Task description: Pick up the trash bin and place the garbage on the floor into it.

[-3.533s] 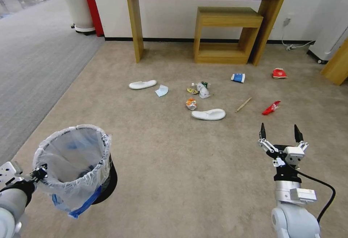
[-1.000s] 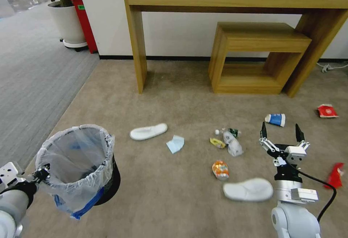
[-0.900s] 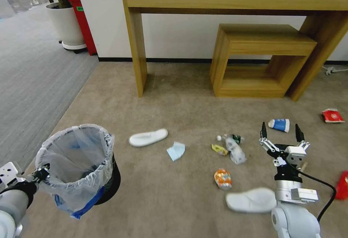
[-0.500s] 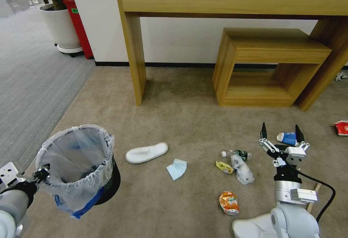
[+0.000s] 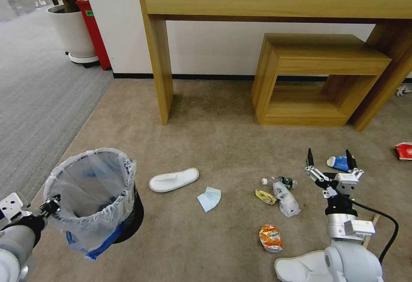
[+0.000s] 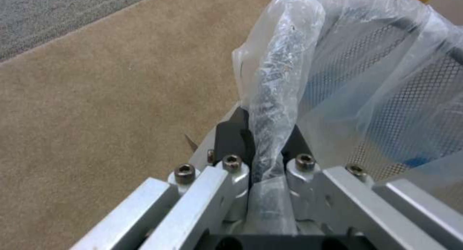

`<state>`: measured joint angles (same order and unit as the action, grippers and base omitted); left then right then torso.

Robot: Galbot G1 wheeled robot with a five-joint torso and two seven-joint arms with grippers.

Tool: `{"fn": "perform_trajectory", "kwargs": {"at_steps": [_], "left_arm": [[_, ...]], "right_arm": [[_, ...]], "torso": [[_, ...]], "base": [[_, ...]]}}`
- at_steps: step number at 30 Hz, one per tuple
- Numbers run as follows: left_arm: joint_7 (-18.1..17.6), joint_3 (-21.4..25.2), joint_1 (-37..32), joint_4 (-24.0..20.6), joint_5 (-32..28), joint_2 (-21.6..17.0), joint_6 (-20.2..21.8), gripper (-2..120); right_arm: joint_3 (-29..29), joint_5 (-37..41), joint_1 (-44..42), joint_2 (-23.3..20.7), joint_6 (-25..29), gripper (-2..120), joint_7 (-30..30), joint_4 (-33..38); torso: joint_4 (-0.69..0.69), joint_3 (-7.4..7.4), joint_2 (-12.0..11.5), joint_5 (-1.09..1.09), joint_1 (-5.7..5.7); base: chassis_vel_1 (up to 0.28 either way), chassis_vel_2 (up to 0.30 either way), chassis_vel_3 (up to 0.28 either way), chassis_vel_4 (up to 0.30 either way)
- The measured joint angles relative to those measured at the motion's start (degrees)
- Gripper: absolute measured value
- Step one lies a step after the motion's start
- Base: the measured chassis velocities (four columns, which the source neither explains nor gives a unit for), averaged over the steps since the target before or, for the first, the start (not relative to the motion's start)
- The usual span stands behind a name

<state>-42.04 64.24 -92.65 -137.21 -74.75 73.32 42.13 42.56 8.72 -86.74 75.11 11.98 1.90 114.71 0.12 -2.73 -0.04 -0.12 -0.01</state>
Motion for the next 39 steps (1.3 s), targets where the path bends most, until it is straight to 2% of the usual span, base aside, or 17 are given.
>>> {"fn": "perform_trajectory", "kwargs": {"at_steps": [3, 4, 5, 6, 8, 9, 11, 12, 15, 16, 18, 19, 20, 22, 25, 29, 39], "left_arm": [[0.07, 0.24, -0.06, -0.12, -0.09, 0.07, 0.00, 3], [0.11, 0.27, -0.06, -0.13, -0.12, 0.15, 0.00, 3], [0.11, 0.27, -0.06, -0.13, -0.12, 0.15, 0.00, 3], [0.13, 0.27, -0.02, -0.12, -0.13, 0.21, 0.00, 3], [0.16, 0.25, 0.13, -0.11, -0.13, 0.23, 0.00, 3], [0.16, 0.25, 0.13, -0.11, -0.13, 0.23, 0.00, 3], [0.18, 0.16, 0.35, -0.06, -0.18, 0.07, 0.00, 3], [0.18, 0.16, 0.35, -0.06, -0.18, 0.07, 0.00, 3], [0.19, 0.14, 0.55, 0.08, -0.34, -0.34, 0.00, 3], [0.19, 0.14, 0.55, 0.08, -0.34, -0.34, 0.00, 3], [0.19, 0.09, 0.58, 0.11, -0.36, -0.46, 0.00, 3], [0.21, 0.08, 0.58, 0.12, -0.40, -0.60, 0.00, 3], [0.21, 0.08, 0.58, 0.12, -0.40, -0.60, 0.00, 3], [0.32, 0.07, 0.62, 0.21, -0.42, -0.72, 0.00, 3], [0.52, 0.03, 0.73, 0.28, -0.44, -0.62, 0.00, 3], [0.74, -0.13, 0.78, 0.37, -0.46, -0.22, 0.00, 3], [0.83, -0.45, 0.44, 0.68, 0.13, 0.55, 0.00, 3]], "right_arm": [[-0.62, 5.69, -1.61, -5.05, -6.76, 100, 2.41, 2.29], [-1.57, 10.50, -2.75, -7.11, -12.85, 100, 6.98, 4.90], [-1.57, 10.50, -2.75, -7.11, -12.85, 100, 6.98, 4.90], [-2.33, 13.93, -3.31, -7.75, -16.80, 100, 10.63, 6.64], [-3.72, 21.18, -3.69, -7.54, -23.50, 100, 18.82, 10.09], [-3.72, 21.18, -3.69, -7.54, -23.50, 100, 18.82, 10.09], [-5.41, 33.67, -3.68, -5.68, -30.39, 100, 29.32, 14.16], [-5.41, 33.67, -3.68, -5.68, -30.39, 100, 29.32, 14.16], [-6.35, 46.35, -3.92, -3.68, -34.14, 100, 39.04, 16.96], [-6.35, 46.35, -3.92, -3.68, -34.14, 100, 39.04, 16.96], [-6.23, 51.74, -4.04, -3.10, -35.57, 100, 44.49, 18.06], [-5.60, 58.19, -4.02, -2.89, -37.13, 100, 50.31, 19.10], [-5.60, 58.19, -4.02, -2.89, -37.13, 100, 50.31, 19.10], [-4.34, 65.92, -3.33, -3.30, -37.80, 100, 57.38, 19.70], [-2.57, 73.07, -2.36, -3.52, -37.71, 100, 63.80, 19.92], [-1.51, 77.37, -2.01, -2.59, -36.01, 100, 67.61, 19.01], [-2.53, 77.00, 0.12, -0.34, -35.24, 100, 71.40, 14.28]], "torso": [[0.00, 0.00, 0.00, 0.02, 0.00], [0.00, 0.00, 0.00, -0.01, 0.00], [0.00, 0.00, 0.00, -0.01, 0.00], [0.00, 0.00, 0.00, -0.01, 0.00], [0.01, 0.00, 0.00, 0.00, 0.00], [0.01, 0.00, 0.00, 0.00, 0.00], [0.00, 0.00, 0.00, -0.01, 0.00], [0.00, 0.00, 0.00, -0.01, 0.00], [0.00, 0.00, 0.00, 0.00, 0.00], [0.00, 0.00, 0.00, 0.00, 0.00], [0.00, 0.00, 0.00, -0.01, 0.00], [0.00, 0.00, 0.00, 0.00, 0.00], [0.00, 0.00, 0.00, 0.00, 0.00], [0.00, 0.00, 0.00, -0.01, 0.00], [0.00, 0.00, 0.00, 0.00, 0.00], [0.00, -0.01, 0.00, -0.01, 0.00], [0.00, -0.01, 0.00, 0.00, 0.00]], "base": [[0.000, 0.000, 0.000, 0.000], [0.000, 0.000, 0.000, 0.000], [0.000, 0.000, 0.000, 0.000], [0.000, 0.000, 0.000, 0.000], [0.000, 0.000, 0.000, 0.000], [0.000, 0.000, 0.000, 0.000], [0.000, 0.000, 0.000, 0.000], [0.000, 0.000, 0.000, 0.000], [0.000, 0.000, 0.000, 0.000], [0.000, 0.000, 0.000, 0.000], [0.000, 0.000, 0.000, 0.000], [0.000, 0.000, 0.000, 0.000], [0.000, 0.000, 0.000, 0.000], [0.000, 0.000, 0.000, 0.000], [0.000, 0.000, 0.000, 0.000], [0.000, 0.000, 0.000, 0.000], [0.000, 0.000, 0.000, 0.000]]}}
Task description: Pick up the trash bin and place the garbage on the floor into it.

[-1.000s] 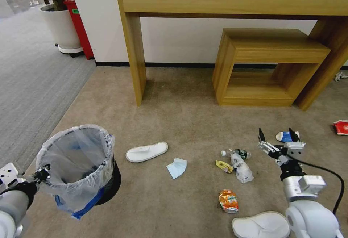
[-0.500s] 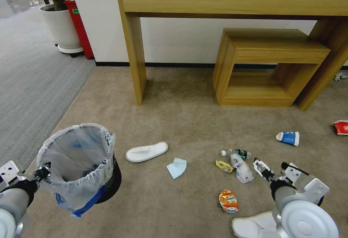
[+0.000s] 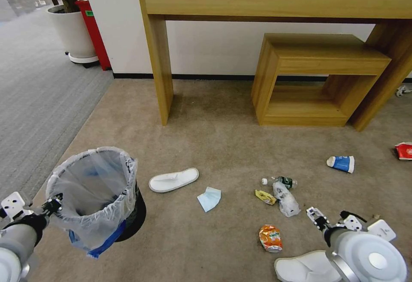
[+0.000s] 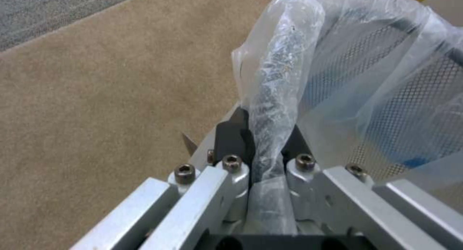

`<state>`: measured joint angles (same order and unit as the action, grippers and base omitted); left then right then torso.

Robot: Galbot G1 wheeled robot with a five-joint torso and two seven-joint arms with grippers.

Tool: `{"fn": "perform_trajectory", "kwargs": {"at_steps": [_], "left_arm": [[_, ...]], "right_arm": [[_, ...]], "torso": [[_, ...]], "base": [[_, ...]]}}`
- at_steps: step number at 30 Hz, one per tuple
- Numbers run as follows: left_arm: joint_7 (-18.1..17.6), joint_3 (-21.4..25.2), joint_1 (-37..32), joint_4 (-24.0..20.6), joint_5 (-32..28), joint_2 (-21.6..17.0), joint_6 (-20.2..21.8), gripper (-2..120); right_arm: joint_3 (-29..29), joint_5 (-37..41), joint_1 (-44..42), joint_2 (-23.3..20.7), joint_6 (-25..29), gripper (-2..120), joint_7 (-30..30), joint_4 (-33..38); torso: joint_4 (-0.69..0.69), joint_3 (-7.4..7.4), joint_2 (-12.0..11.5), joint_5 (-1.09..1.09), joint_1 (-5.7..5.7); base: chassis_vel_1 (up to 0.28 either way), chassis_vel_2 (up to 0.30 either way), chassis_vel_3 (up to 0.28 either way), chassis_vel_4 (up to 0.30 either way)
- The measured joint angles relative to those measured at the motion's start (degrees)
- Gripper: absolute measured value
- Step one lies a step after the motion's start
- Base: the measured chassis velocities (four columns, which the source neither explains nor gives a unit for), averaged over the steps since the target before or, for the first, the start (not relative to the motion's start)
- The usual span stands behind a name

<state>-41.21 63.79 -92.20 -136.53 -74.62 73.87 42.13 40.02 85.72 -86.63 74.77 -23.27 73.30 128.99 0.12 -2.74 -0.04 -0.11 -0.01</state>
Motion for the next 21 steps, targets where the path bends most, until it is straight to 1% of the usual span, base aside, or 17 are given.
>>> {"fn": "perform_trajectory", "kwargs": {"at_steps": [3, 6, 7, 10, 15, 17, 18, 20, 21], "left_arm": [[0.00, -0.15, -0.06, -0.05, 0.15, 0.34, 0.00, 3], [0.01, -0.31, -0.18, -0.07, 0.53, 0.69, 0.00, 3], [0.01, -0.31, -0.18, -0.07, 0.53, 0.69, 0.00, 3], [0.00, -0.33, -0.28, -0.15, 0.74, 0.82, 0.00, 3], [0.00, -0.25, -0.56, -0.32, 0.79, 0.80, 0.00, 3], [0.01, -0.18, -0.74, -0.55, 0.92, 0.75, 0.00, 3], [0.01, -0.18, -0.74, -0.55, 0.92, 0.75, 0.00, 3], [-0.01, -0.32, -0.87, -0.74, 1.22, 0.75, 0.00, 3], [-0.01, -0.32, -0.87, -0.74, 1.22, 0.75, 0.00, 3]], "right_arm": [[0.00, 0.46, 0.93, 0.39, 0.14, 100, 0.66, -1.03], [0.54, 2.52, 2.43, 1.51, 0.12, 100, 3.74, -1.59], [0.54, 2.52, 2.43, 1.51, 0.12, 100, 3.74, -1.59], [2.41, 4.70, 3.21, 2.23, 0.09, 100, 6.03, -3.11], [4.09, 4.59, 3.24, 1.91, -0.02, 100, 6.10, -6.08], [4.76, 4.06, 3.50, 1.11, -0.41, 100, 4.36, -10.12], [4.76, 4.06, 3.50, 1.11, -0.41, 100, 4.36, -10.12], [4.21, 4.03, 4.70, 0.42, -1.03, 100, 2.61, -14.05], [4.21, 4.03, 4.70, 0.42, -1.03, 100, 2.61, -14.05]], "torso": [[0.00, 0.00, 0.00, 0.00, 0.00], [0.00, 0.00, 0.00, -0.01, 0.00], [0.00, 0.00, 0.00, -0.01, 0.00], [0.00, 0.00, 0.00, -0.01, 0.00], [0.00, 0.00, 0.00, -0.01, 0.00], [0.00, 0.00, 0.00, 0.00, 0.00], [0.00, 0.00, 0.00, 0.00, 0.00], [0.00, 0.00, 0.00, 0.00, 0.00], [0.00, 0.00, 0.00, 0.00, 0.00]], "base": [[0.000, 0.000, 0.000, 0.000], [0.000, 0.000, 0.000, 0.000], [0.000, 0.000, 0.000, 0.000], [0.000, 0.000, 0.000, 0.000], [0.000, 0.000, 0.000, 0.000], [0.000, 0.000, 0.000, 0.000], [0.000, 0.000, 0.000, 0.000], [0.000, 0.000, 0.000, 0.000], [0.000, 0.000, 0.000, 0.000]]}}
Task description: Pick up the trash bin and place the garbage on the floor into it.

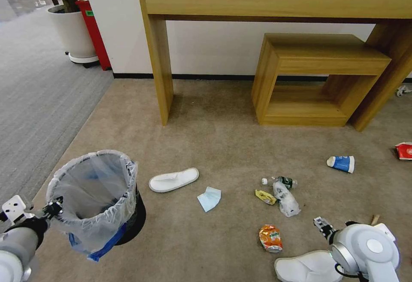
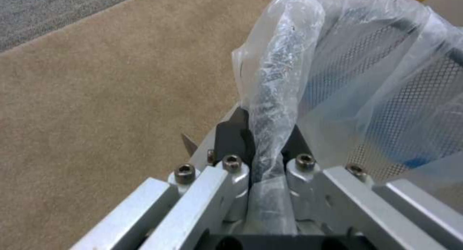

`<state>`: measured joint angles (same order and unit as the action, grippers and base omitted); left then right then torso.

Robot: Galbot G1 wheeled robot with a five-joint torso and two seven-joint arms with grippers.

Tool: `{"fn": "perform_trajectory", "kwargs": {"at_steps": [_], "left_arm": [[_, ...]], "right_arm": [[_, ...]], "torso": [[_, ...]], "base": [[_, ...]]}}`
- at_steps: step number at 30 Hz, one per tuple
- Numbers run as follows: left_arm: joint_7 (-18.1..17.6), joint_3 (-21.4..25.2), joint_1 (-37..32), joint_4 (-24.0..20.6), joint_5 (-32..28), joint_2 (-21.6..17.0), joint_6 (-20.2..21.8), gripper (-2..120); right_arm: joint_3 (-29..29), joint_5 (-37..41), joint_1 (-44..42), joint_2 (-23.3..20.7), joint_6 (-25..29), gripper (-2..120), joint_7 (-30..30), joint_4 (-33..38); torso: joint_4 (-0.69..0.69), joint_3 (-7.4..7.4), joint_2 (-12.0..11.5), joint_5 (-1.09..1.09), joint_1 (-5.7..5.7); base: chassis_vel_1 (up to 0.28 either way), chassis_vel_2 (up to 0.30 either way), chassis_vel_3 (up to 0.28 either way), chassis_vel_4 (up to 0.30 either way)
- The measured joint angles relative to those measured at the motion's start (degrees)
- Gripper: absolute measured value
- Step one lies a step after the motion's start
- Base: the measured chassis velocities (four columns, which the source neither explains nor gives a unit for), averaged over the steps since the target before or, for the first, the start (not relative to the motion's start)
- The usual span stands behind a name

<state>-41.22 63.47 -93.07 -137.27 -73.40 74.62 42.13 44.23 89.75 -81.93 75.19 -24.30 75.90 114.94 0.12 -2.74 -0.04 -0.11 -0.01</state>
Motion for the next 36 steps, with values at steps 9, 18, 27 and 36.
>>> {"fn": "perform_trajectory", "kwargs": {"at_steps": [9, 18, 27, 36], "left_arm": [[-0.30, -0.24, 0.22, -0.34, 0.26, 0.20, 0.00, 3], [-0.31, -0.06, 0.63, 0.34, 0.25, 0.43, 0.00, 3], [0.05, -0.27, 0.86, 1.43, 0.25, 0.29, 0.00, 3], [0.14, 0.26, 1.13, 2.16, -0.37, -0.39, 0.00, 3]], "right_arm": [[-4.09, -3.38, 3.01, 0.89, -1.24, 100, -2.82, -8.75], [-4.81, -5.83, 0.34, 0.58, -2.44, 100, -5.08, -10.35], [-7.61, -10.76, -0.14, 0.73, -3.21, 100, -9.06, -13.95], [-7.17, -13.80, -0.01, 1.58, -1.17, 90, -10.64, -17.61]], "torso": [[-0.01, 0.00, 0.00, 0.01, 0.00], [0.00, 0.00, 0.00, -0.01, 0.00], [-0.01, 0.00, 0.00, -0.01, 0.00], [0.00, 0.00, 0.00, 0.00, 0.00]], "base": [[0.000, 0.000, 0.000, 0.000], [0.000, 0.000, 0.000, 0.000], [0.000, 0.000, 0.000, 0.000], [0.000, 0.000, 0.000, 0.000]]}}
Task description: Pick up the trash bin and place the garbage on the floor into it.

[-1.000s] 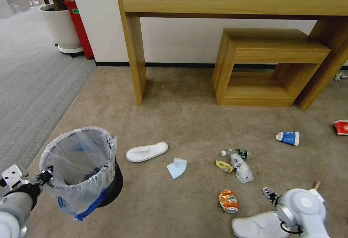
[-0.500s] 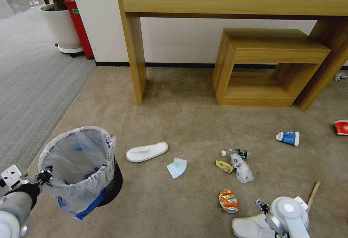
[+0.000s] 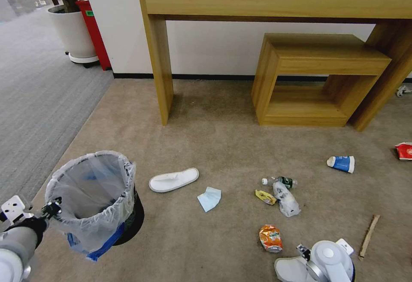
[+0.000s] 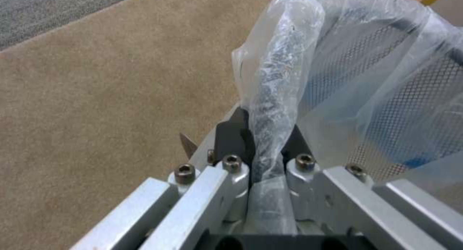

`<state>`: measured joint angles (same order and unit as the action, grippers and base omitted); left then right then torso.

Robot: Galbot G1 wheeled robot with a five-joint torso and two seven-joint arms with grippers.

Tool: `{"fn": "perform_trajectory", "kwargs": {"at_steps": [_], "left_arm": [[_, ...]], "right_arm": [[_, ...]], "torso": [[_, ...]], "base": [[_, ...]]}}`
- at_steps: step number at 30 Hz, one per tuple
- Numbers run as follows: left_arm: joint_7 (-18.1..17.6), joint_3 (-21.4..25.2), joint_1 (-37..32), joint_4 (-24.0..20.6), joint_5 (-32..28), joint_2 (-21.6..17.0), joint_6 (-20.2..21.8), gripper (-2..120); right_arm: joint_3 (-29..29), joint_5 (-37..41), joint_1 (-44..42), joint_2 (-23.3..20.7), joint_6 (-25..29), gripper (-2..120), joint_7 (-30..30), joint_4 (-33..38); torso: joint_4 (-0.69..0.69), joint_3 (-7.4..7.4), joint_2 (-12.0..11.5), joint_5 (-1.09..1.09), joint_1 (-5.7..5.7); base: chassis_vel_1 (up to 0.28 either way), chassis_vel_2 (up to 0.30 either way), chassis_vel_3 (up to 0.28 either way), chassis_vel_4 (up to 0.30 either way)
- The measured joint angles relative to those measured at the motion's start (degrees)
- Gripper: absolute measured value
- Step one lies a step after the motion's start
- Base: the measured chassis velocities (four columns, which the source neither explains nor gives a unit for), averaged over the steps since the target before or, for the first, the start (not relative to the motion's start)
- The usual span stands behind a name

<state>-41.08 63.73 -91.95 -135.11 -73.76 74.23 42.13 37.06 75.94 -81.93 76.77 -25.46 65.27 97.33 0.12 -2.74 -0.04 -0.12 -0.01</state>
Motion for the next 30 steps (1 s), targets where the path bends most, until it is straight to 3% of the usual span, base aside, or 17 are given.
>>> {"fn": "perform_trajectory", "kwargs": {"at_steps": [8, 14, 24, 30], "left_arm": [[0.06, -0.75, 0.57, 0.72, 0.04, -0.03, 0.00, 3], [0.11, -0.53, 0.57, 0.74, -0.06, -0.39, 0.00, 3], [0.12, -0.65, 0.56, 0.60, 0.11, -0.16, 0.00, 3], [0.11, -0.92, 0.45, 0.38, 0.55, -0.10, 0.00, 3]], "right_arm": [[1.26, -1.19, 1.08, -0.48, 1.04, 55, -1.47, -2.77], [1.00, -2.28, 1.62, -0.07, 1.26, 39, -1.94, -3.82], [0.50, -6.49, 1.56, -0.01, 2.97, 0, -3.93, -5.48], [0.40, -7.09, 0.60, -0.15, 3.66, 0, -4.15, -1.97]], "torso": [[0.00, 0.00, 0.00, 0.00, 0.00], [0.00, 0.00, 0.00, 0.00, 0.00], [0.00, 0.00, 0.00, 0.00, 0.00], [0.00, 0.00, 0.00, 0.00, 0.00]], "base": [[0.000, 0.000, 0.000, 0.000], [0.000, 0.000, 0.000, 0.000], [0.000, 0.000, 0.000, 0.000], [0.000, 0.000, 0.000, 0.000]]}}
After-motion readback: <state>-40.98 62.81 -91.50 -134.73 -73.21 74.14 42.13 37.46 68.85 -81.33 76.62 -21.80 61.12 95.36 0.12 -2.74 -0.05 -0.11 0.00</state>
